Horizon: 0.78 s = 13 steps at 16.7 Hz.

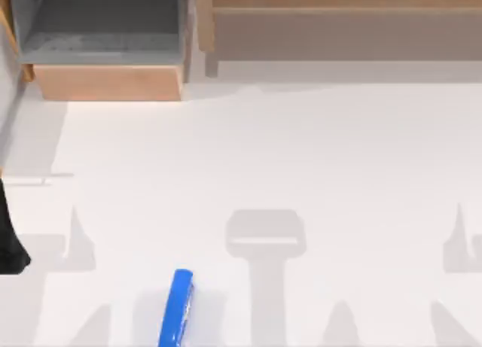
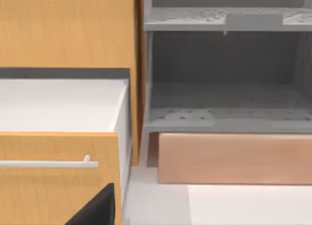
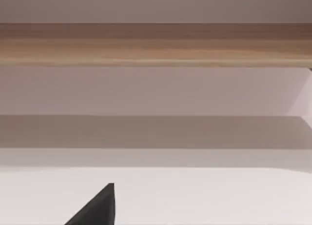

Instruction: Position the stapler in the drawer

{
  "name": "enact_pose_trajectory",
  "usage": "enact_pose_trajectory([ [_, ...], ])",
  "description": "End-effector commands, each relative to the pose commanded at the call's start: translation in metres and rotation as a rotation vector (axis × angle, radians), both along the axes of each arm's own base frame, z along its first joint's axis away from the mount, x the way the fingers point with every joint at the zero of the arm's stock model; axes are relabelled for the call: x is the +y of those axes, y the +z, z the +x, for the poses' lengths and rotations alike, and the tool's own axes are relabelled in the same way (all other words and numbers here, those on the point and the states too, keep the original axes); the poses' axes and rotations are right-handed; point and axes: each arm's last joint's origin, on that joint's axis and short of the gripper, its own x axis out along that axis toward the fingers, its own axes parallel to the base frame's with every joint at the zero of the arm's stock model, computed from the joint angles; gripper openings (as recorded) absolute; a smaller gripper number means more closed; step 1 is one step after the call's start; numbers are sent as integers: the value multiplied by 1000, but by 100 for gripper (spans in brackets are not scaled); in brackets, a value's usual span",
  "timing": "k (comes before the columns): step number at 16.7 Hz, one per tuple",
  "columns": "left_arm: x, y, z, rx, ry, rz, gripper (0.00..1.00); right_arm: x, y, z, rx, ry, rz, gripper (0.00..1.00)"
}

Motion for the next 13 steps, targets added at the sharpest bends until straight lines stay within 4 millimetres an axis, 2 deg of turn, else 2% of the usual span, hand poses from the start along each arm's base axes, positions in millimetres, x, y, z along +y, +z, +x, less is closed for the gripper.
enact_pose_trajectory([
  [3,0,1,0,9,-5,-4,100,0,0,0,0,0,0,100],
  [6,-5,7,3,95,-45,-34,100,0,0,0,0,0,0,100],
  [10,-19,22,14,324,-137,-96,100,0,0,0,0,0,0,100],
  [13,-37,33,29,556,-205,-129,100,0,0,0,0,0,0,100],
])
